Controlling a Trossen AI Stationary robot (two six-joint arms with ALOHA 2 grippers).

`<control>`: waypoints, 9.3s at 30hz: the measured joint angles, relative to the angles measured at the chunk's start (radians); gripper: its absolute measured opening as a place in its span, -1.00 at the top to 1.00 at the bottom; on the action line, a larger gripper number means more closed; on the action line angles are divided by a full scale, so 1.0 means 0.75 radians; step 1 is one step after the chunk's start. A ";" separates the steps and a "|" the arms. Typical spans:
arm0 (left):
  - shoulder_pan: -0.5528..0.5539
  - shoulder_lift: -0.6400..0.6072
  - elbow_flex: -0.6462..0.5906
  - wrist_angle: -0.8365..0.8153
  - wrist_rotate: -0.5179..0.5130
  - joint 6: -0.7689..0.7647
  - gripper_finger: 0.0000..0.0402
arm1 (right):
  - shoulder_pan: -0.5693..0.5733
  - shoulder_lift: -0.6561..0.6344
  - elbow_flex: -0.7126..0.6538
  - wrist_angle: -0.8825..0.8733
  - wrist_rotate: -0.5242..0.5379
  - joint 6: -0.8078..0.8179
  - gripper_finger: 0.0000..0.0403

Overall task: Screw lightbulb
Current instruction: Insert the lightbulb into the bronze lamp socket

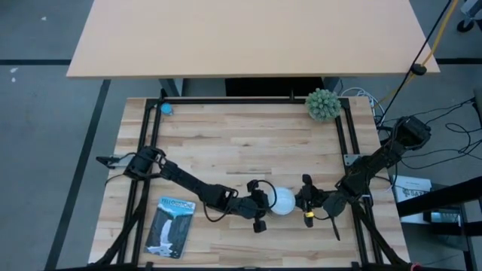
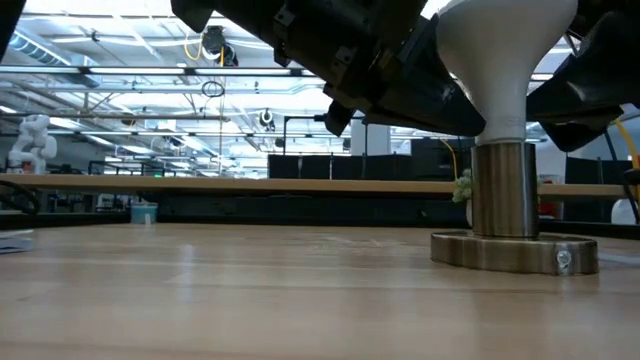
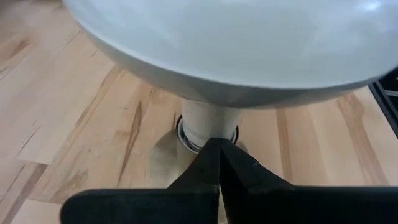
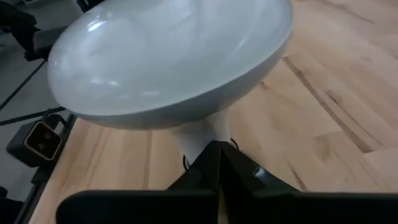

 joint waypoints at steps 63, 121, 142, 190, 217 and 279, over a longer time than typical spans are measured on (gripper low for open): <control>0.052 0.001 0.000 -0.004 -0.035 0.007 1.00 | 0.006 -0.010 0.000 0.020 -0.163 0.068 1.00; 0.043 0.002 0.001 -0.005 0.011 0.016 1.00 | 0.006 -0.010 0.002 -0.076 -0.141 0.104 1.00; 0.016 0.002 0.001 0.085 0.083 0.008 1.00 | -0.016 -0.010 -0.002 -0.015 0.041 0.022 1.00; -0.022 -0.001 0.001 0.116 0.048 -0.010 1.00 | -0.015 -0.010 0.002 -0.100 0.010 0.102 1.00; 0.036 0.001 0.001 0.035 -0.014 0.012 1.00 | -0.010 -0.010 0.003 -0.005 -0.193 0.130 1.00; 0.031 0.002 0.001 -0.031 -0.005 -0.029 1.00 | 0.011 -0.011 0.002 -0.088 -0.210 0.193 1.00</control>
